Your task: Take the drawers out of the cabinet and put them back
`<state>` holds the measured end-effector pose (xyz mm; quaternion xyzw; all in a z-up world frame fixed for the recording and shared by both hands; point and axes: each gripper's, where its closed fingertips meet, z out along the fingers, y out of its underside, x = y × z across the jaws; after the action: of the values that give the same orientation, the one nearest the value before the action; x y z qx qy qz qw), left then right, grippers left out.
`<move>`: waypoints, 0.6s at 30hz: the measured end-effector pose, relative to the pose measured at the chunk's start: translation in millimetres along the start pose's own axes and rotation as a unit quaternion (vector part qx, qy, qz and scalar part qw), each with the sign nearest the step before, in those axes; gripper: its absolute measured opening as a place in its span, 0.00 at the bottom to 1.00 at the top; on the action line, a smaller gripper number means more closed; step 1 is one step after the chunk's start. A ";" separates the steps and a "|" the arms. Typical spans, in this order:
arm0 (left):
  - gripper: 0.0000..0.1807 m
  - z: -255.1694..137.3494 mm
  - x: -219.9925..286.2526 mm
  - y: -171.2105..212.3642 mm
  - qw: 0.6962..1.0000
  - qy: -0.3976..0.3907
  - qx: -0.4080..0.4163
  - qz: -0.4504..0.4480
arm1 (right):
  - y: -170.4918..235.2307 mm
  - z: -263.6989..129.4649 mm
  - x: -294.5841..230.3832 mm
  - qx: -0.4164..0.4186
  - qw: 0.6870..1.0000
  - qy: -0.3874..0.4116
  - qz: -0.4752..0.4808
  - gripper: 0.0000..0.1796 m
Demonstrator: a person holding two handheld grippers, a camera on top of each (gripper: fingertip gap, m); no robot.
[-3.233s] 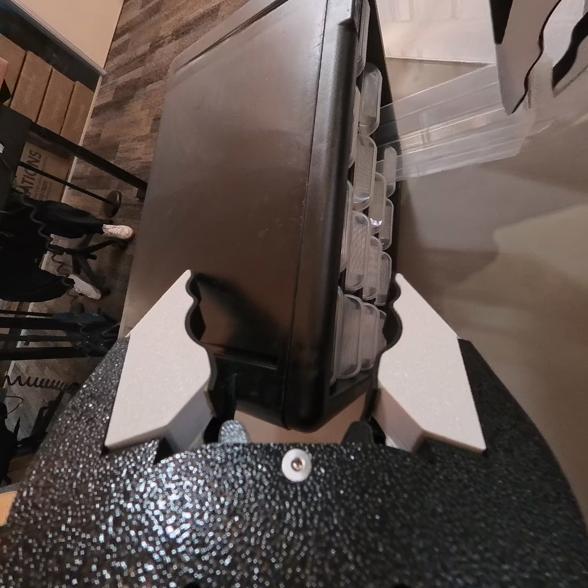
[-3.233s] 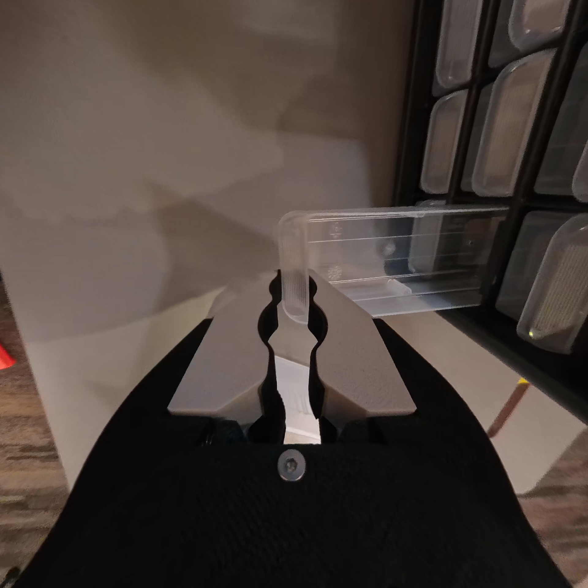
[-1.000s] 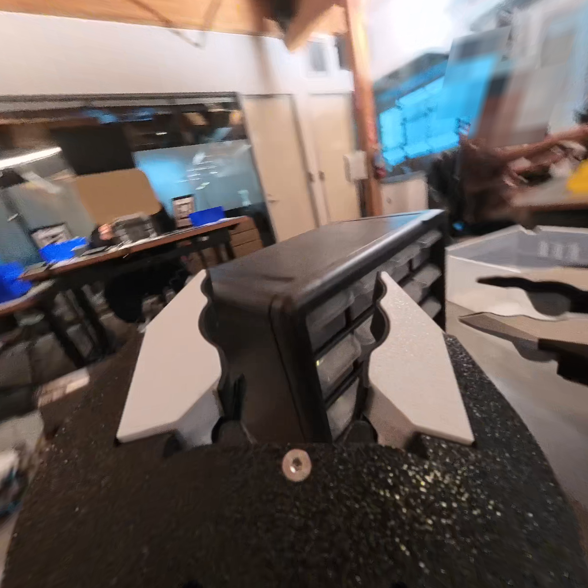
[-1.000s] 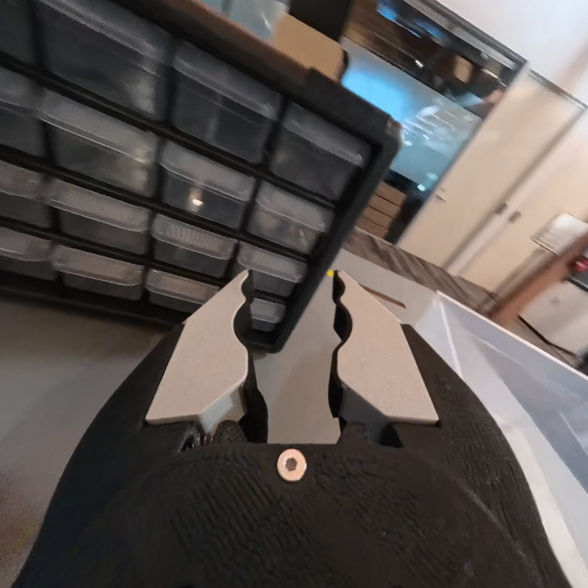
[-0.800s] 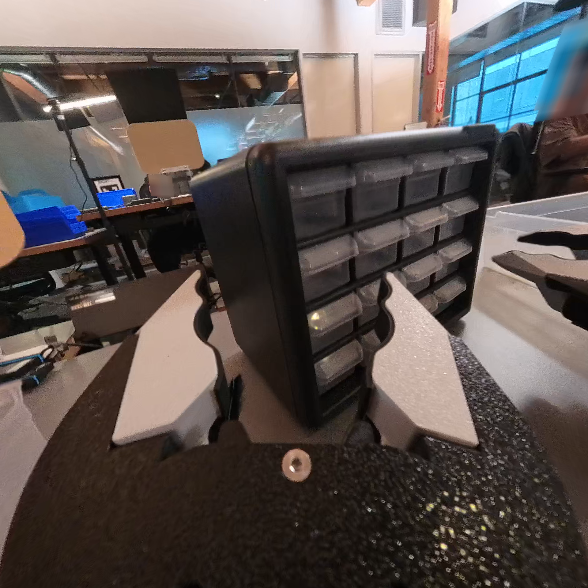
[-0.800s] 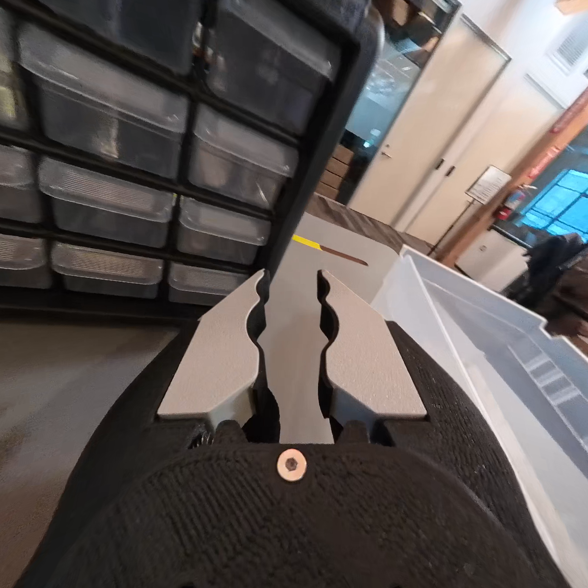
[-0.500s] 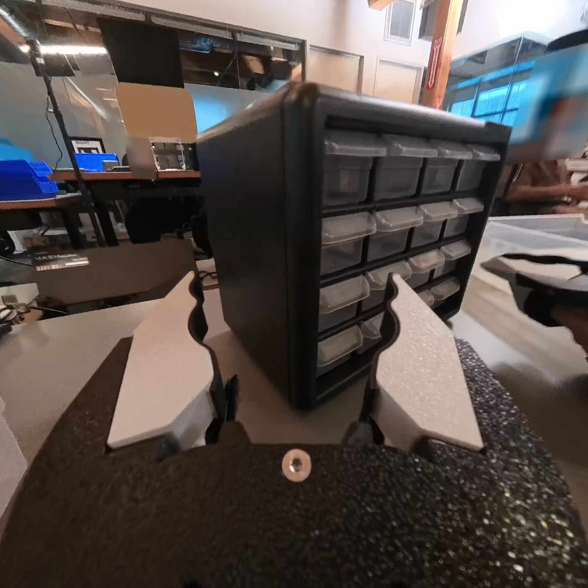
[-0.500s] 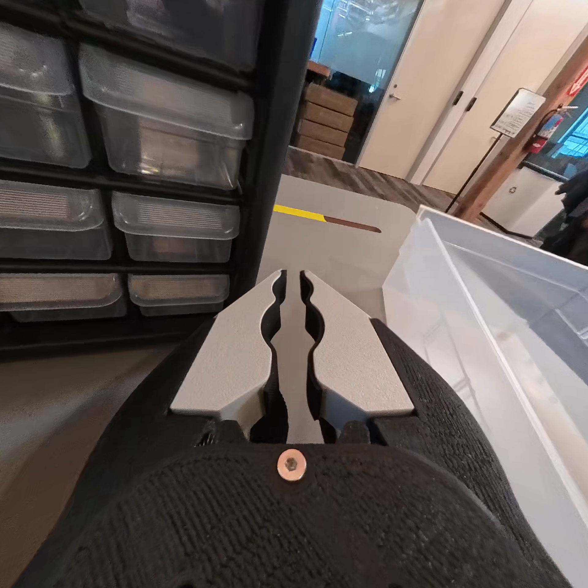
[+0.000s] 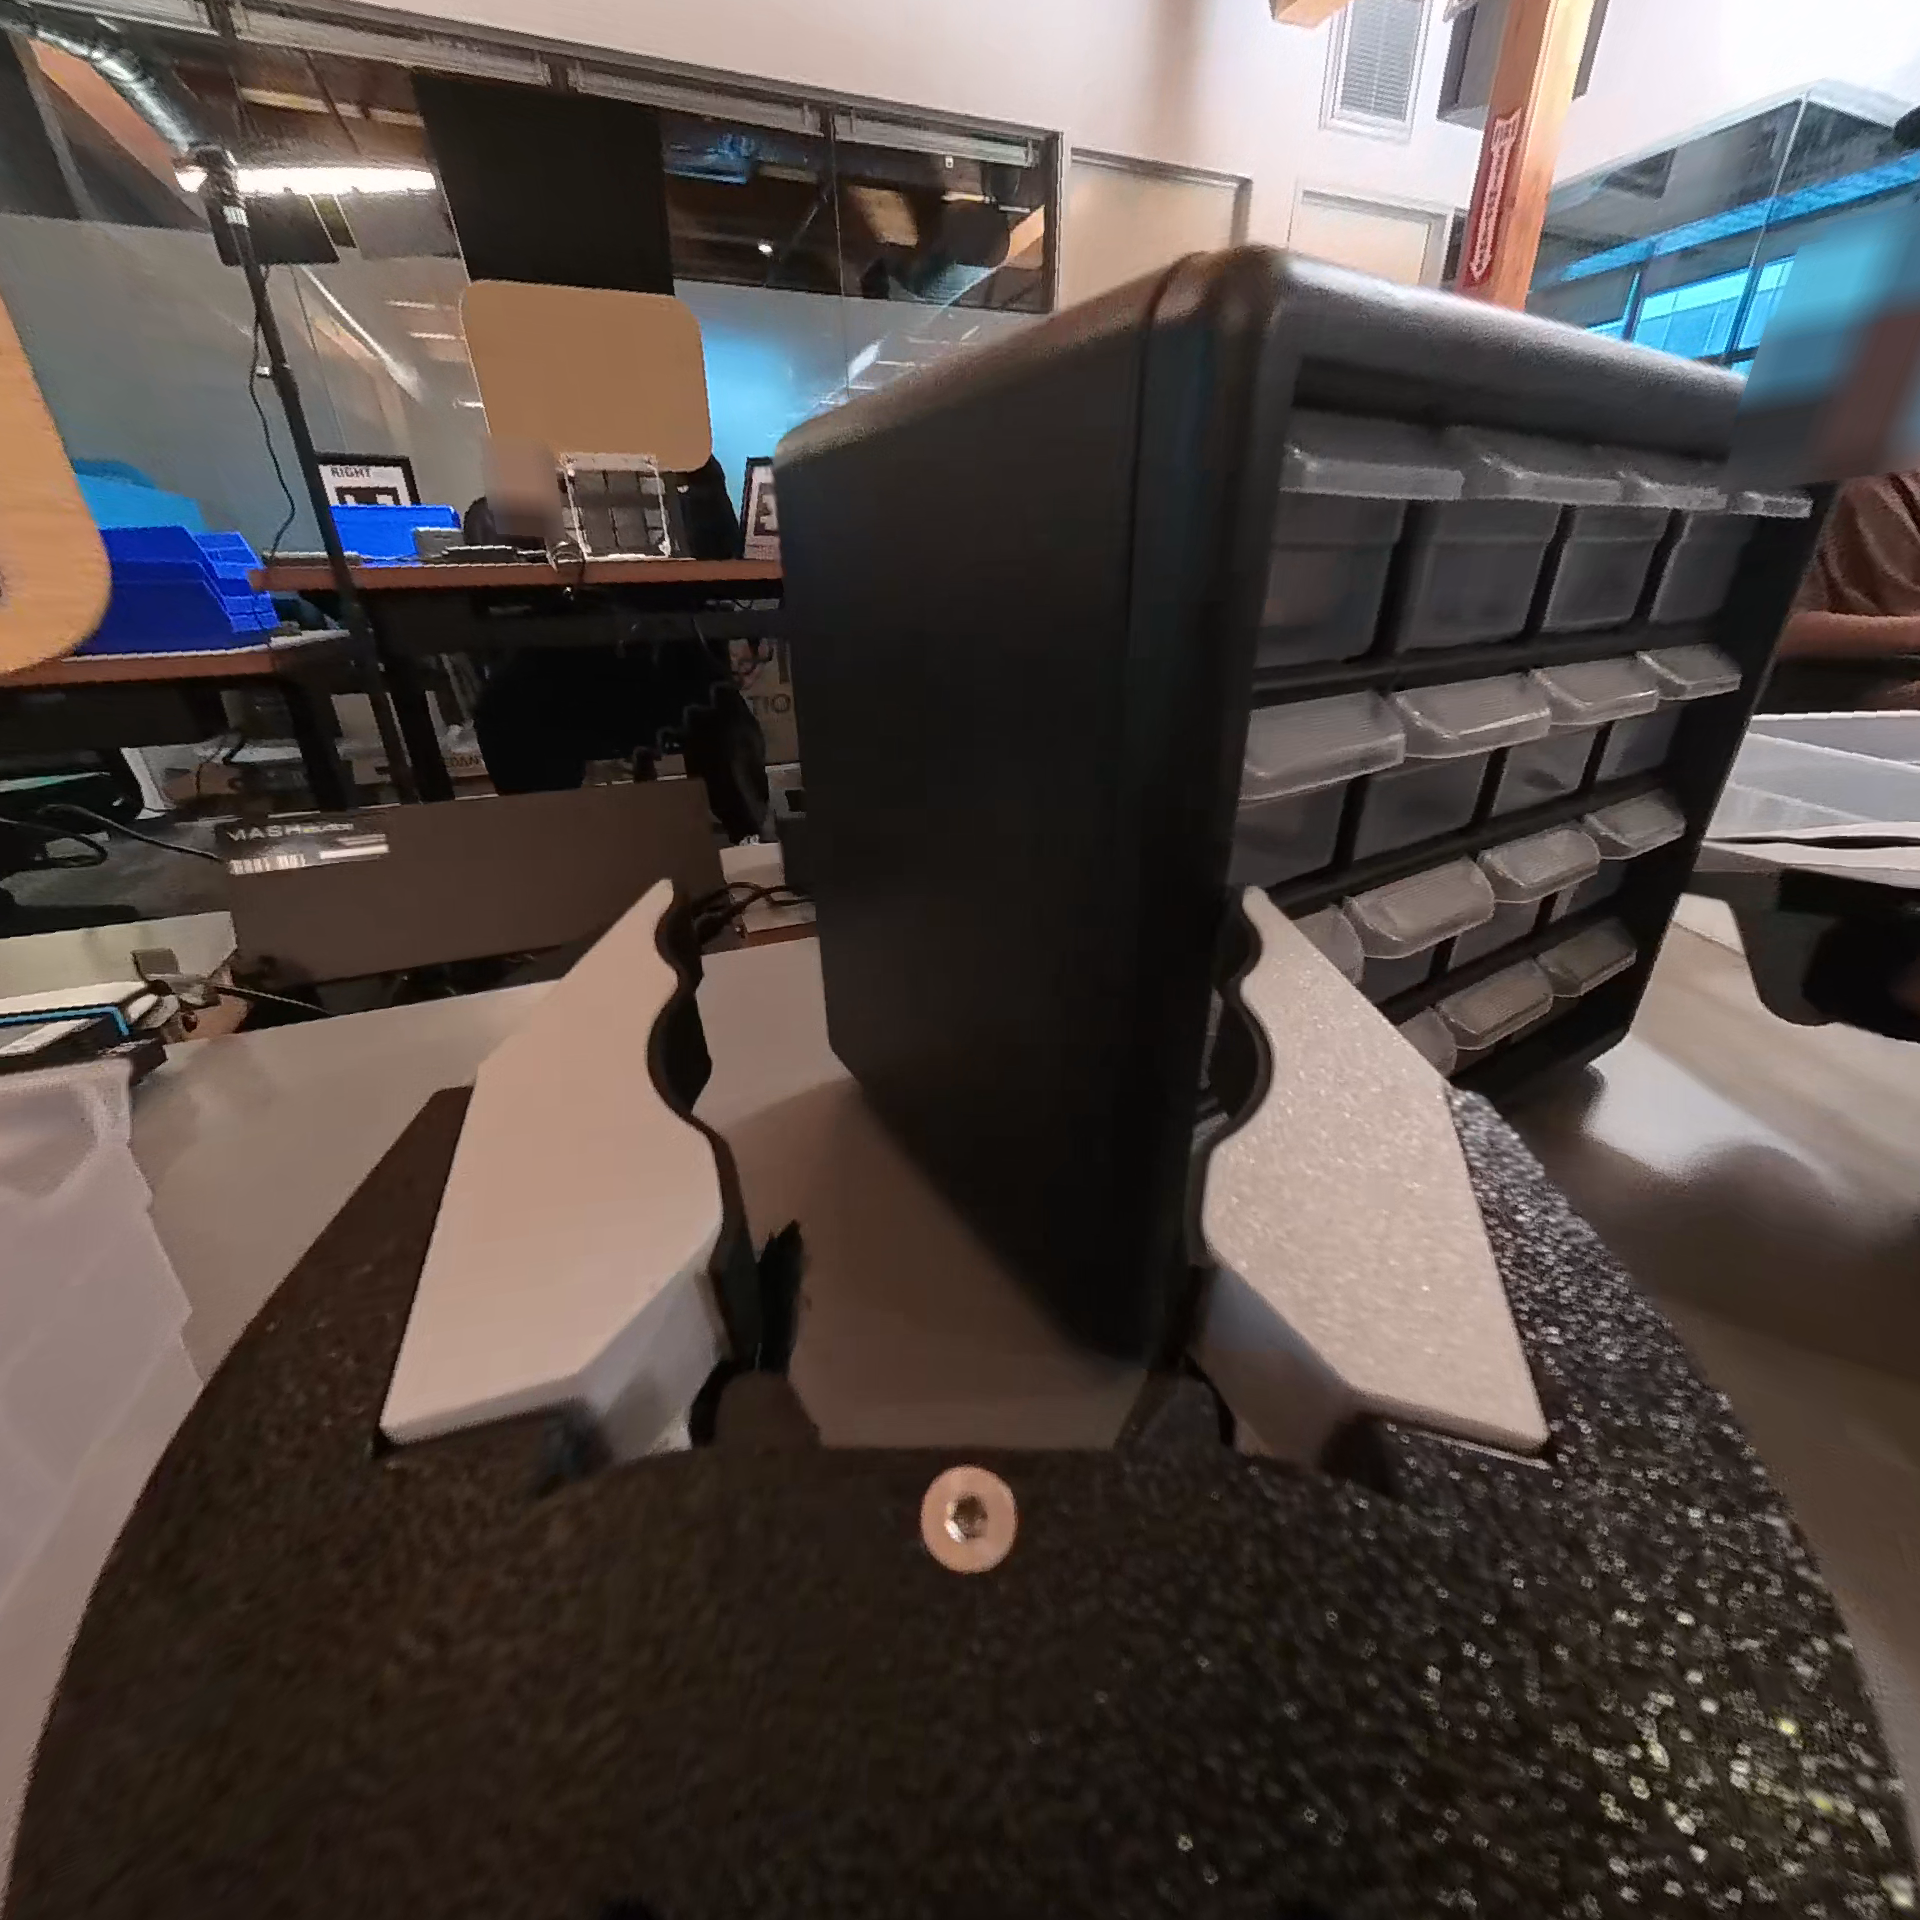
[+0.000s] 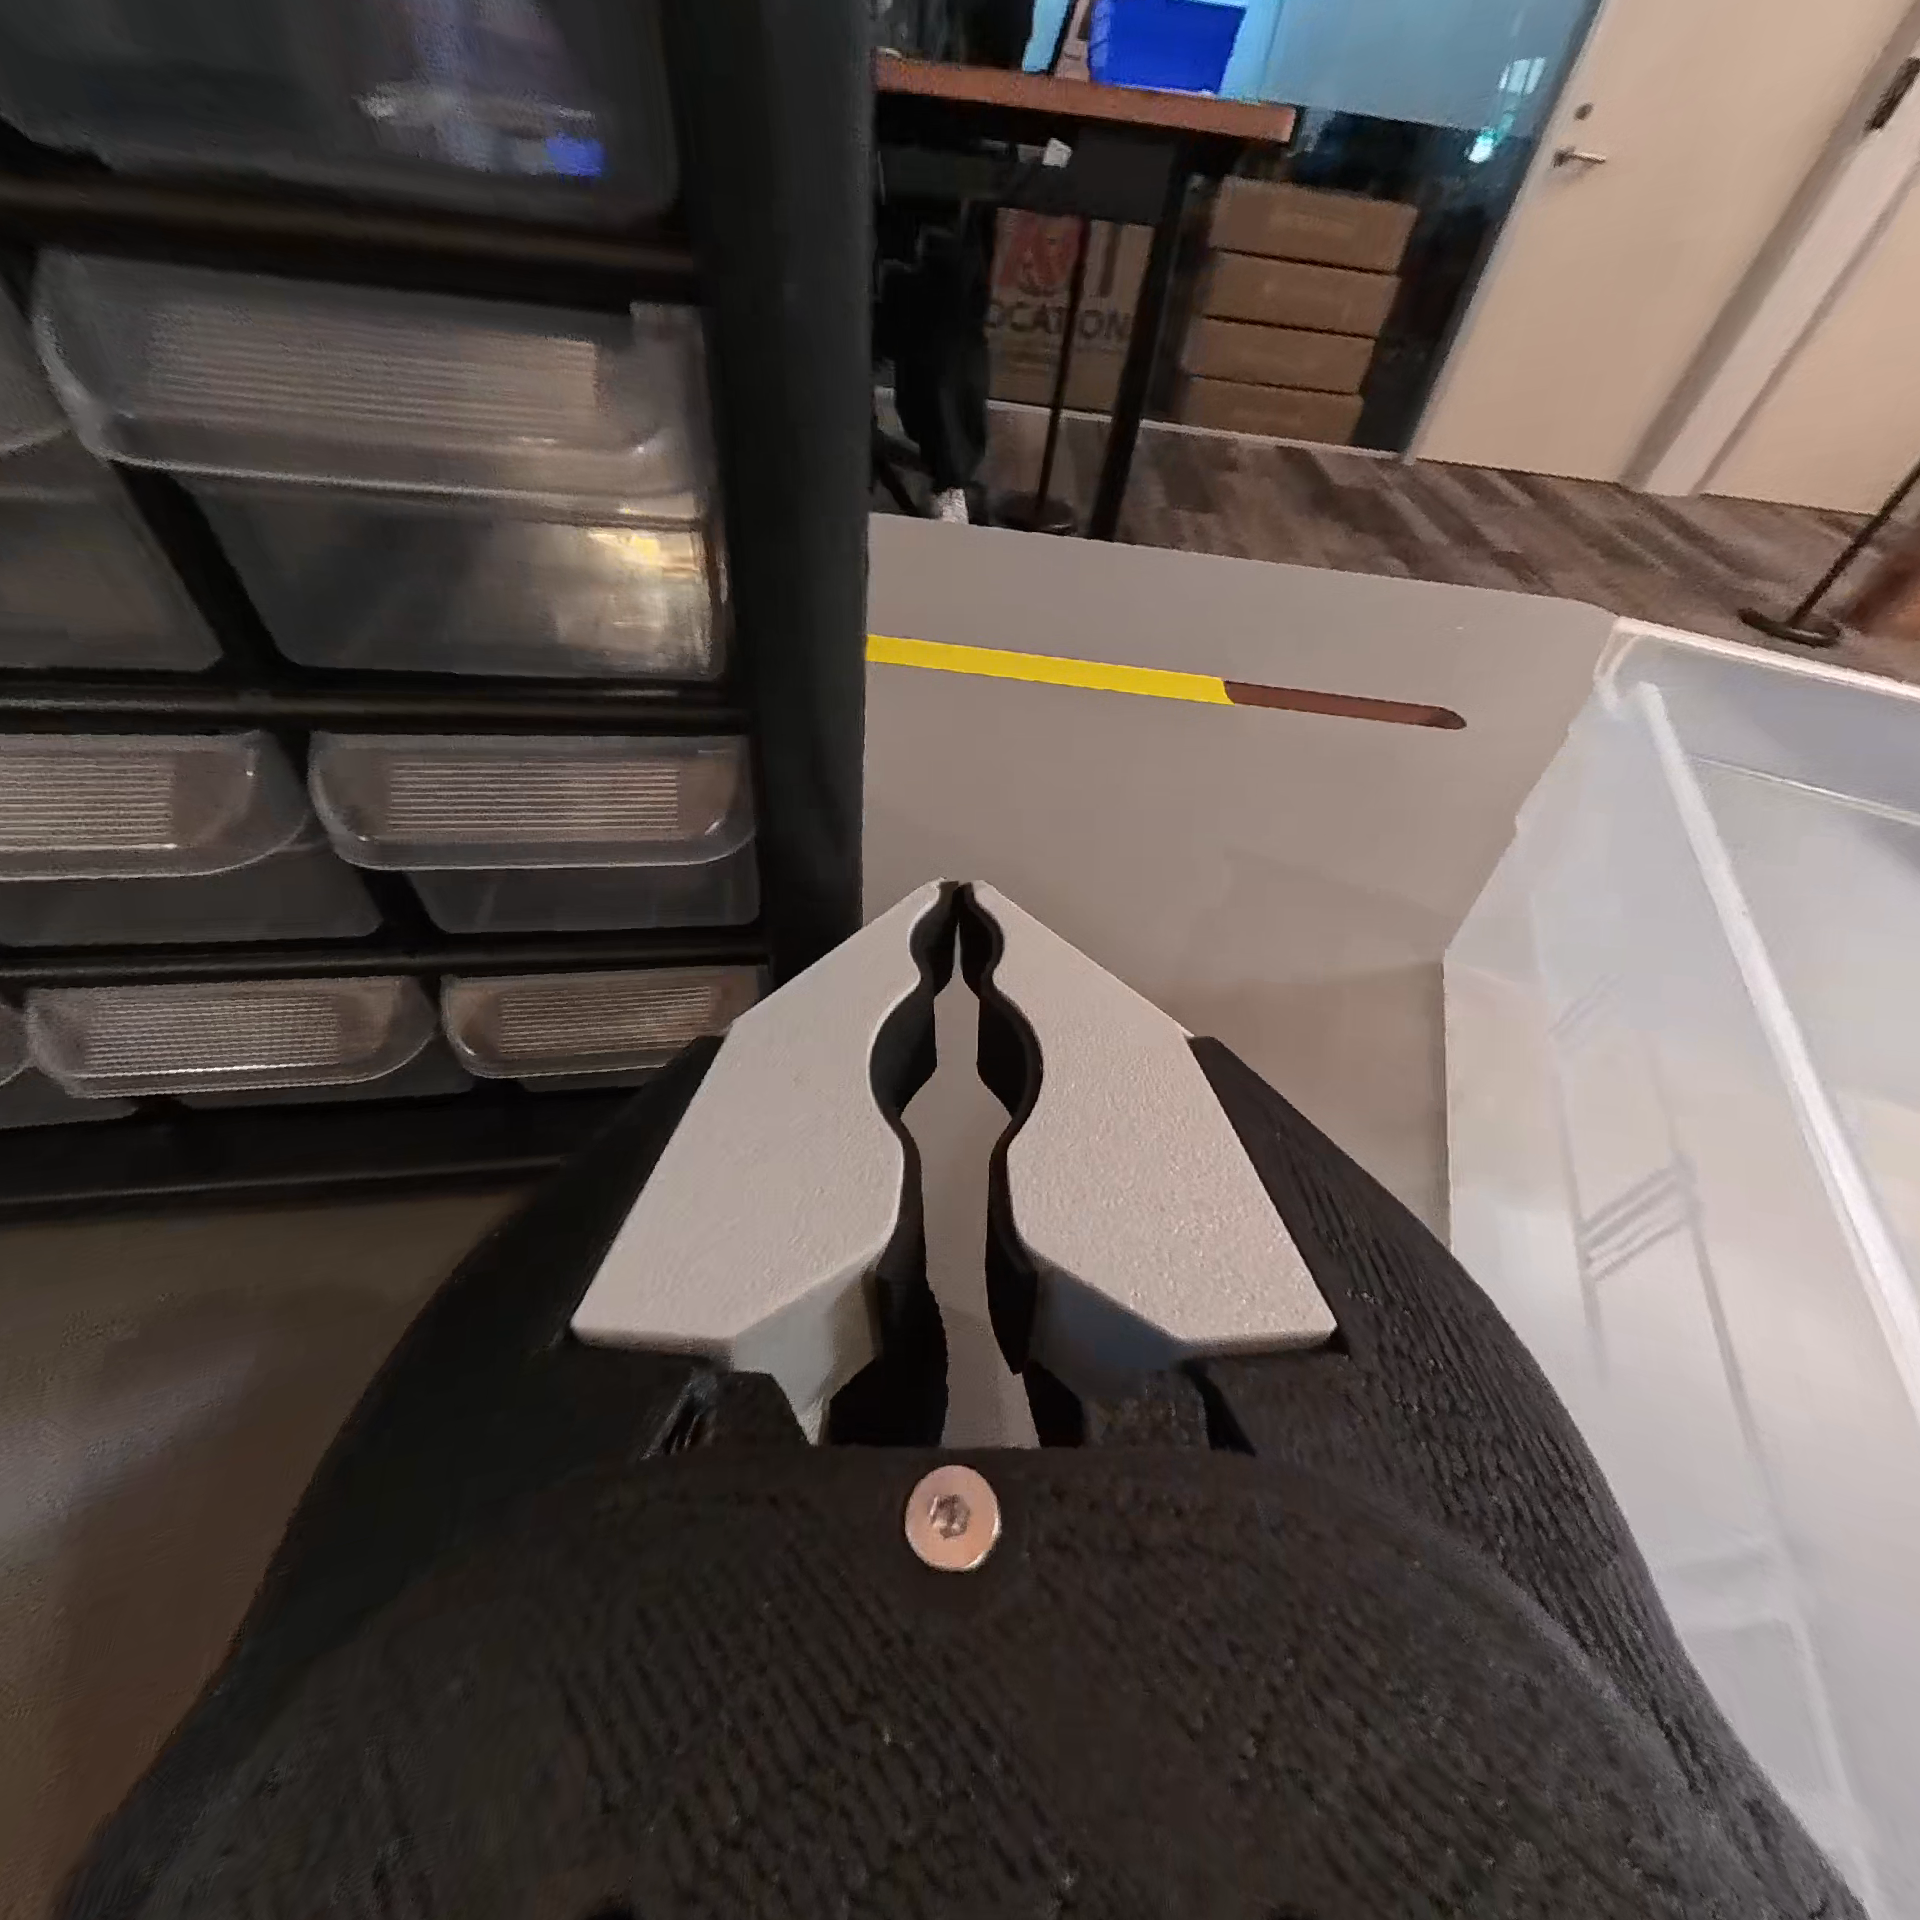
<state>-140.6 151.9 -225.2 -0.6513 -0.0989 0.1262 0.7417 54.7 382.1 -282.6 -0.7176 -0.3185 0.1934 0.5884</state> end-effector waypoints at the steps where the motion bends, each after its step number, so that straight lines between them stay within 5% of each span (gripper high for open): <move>1: 0.55 0.3 -1.0 -0.8 1.000 0.001 0.000 0.002 | -0.4 -0.9 -1.5 0.002 1.000 -0.006 0.000 0.00; 18: 0.53 -8.4 -39.8 -14.4 0.998 -0.054 0.027 -0.012 | -5.1 -2.3 -51.9 0.012 0.993 -0.113 -0.020 0.00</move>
<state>-174.9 129.7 -211.4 -0.6223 -0.1432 0.1546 0.7539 17.5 345.5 -282.1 -0.6775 -0.3943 0.2654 0.5614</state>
